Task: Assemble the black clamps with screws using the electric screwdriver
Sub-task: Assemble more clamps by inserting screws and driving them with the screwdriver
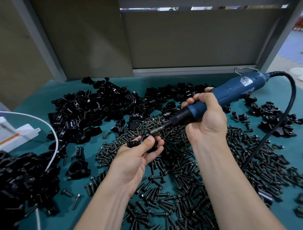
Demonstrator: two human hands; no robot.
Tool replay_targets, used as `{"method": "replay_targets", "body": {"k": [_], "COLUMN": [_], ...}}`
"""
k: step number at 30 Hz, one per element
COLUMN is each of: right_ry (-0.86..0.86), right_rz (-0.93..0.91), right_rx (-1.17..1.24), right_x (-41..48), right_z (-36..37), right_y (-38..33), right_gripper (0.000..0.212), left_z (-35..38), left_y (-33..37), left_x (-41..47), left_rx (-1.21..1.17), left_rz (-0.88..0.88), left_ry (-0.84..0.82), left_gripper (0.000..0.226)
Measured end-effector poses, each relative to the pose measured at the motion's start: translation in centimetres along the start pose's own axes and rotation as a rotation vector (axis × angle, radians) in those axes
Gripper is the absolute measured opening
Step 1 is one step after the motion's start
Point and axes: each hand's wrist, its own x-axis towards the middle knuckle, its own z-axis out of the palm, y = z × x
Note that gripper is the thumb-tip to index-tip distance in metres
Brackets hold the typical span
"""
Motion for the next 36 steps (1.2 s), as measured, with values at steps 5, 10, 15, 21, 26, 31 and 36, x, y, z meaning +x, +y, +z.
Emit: {"method": "replay_targets", "body": {"k": [5,10,15,21,26,31,36], "right_ry": [-0.025,-0.044,-0.046,-0.046,-0.071,-0.157,-0.203], "right_rz": [0.011,0.023,0.029,0.014,0.010,-0.028,-0.010], "right_rx": [-0.003,0.000,0.010,0.003,-0.023,-0.091,-0.101], "right_x": [0.0,0.1,0.2,0.2,0.1,-0.1,-0.2], "right_z": [0.0,0.0,-0.2,-0.3,-0.3,-0.1,-0.2], "right_y": [0.0,0.0,0.2,0.3,0.2,-0.1,0.0], "right_gripper": [0.032,0.033,0.033,0.032,0.034,0.037,0.038], "left_z": [0.0,-0.1,-0.2,-0.1,-0.2,-0.3,-0.4], "left_y": [-0.1,-0.1,-0.1,-0.1,0.3,0.7,0.9], "left_x": [0.1,0.2,0.2,0.2,0.0,0.0,-0.1], "left_rx": [-0.011,0.006,0.013,0.019,-0.006,-0.040,-0.043], "left_rz": [0.014,0.021,0.023,0.017,-0.043,-0.137,-0.163], "left_ry": [0.024,0.032,0.041,0.045,0.004,-0.026,-0.009], "left_gripper": [0.048,0.046,0.050,0.051,0.042,0.028,0.026]}}
